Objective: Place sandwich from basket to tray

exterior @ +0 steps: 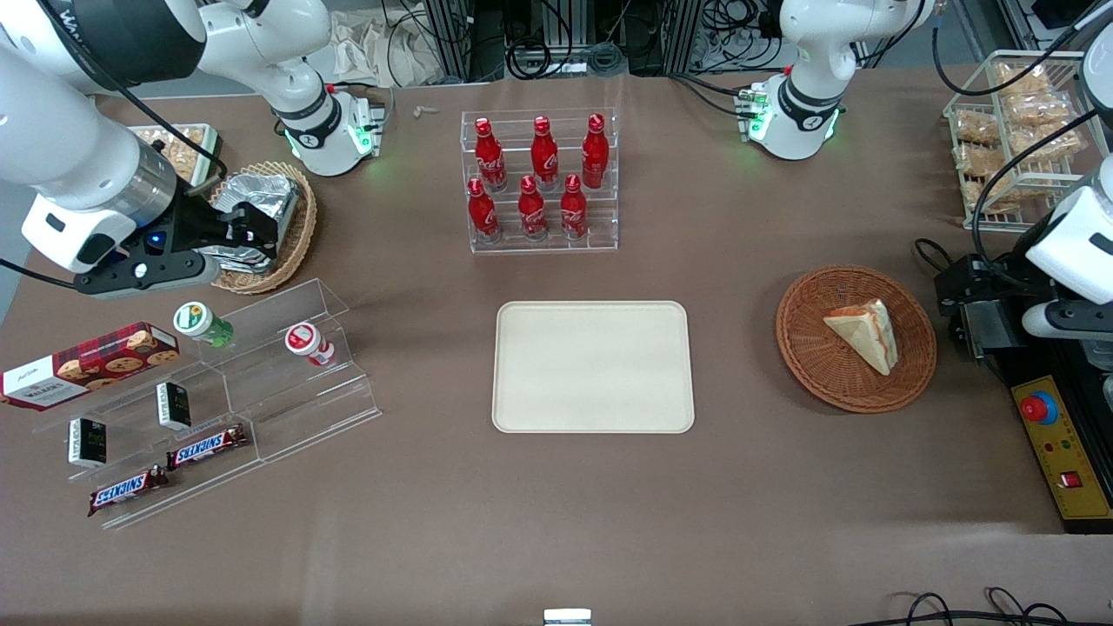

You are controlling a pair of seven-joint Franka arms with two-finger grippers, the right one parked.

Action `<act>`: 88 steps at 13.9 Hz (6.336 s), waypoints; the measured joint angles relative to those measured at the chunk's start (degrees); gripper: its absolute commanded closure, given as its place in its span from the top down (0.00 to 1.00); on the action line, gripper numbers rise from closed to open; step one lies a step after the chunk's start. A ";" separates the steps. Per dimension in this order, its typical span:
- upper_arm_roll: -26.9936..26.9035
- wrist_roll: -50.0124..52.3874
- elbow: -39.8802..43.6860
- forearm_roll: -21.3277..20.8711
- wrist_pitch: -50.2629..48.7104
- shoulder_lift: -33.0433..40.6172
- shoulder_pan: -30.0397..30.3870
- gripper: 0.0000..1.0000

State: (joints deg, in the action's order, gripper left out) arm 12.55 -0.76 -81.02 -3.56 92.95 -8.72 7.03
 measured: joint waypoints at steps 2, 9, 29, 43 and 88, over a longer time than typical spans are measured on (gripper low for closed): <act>-0.01 -0.18 0.00 0.00 -0.31 -0.07 0.00 1.00; -5.96 5.98 -5.70 1.62 -2.40 3.11 0.13 1.00; -11.36 31.62 -51.59 2.77 41.87 6.53 -0.41 1.00; -10.92 34.65 -57.43 3.36 55.97 -1.54 -0.40 0.00; 24.80 33.73 -25.75 -12.00 33.67 -18.91 -4.34 0.00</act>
State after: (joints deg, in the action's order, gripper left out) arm 37.35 32.97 -106.77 -15.56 126.63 -27.64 2.69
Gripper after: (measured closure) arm 0.828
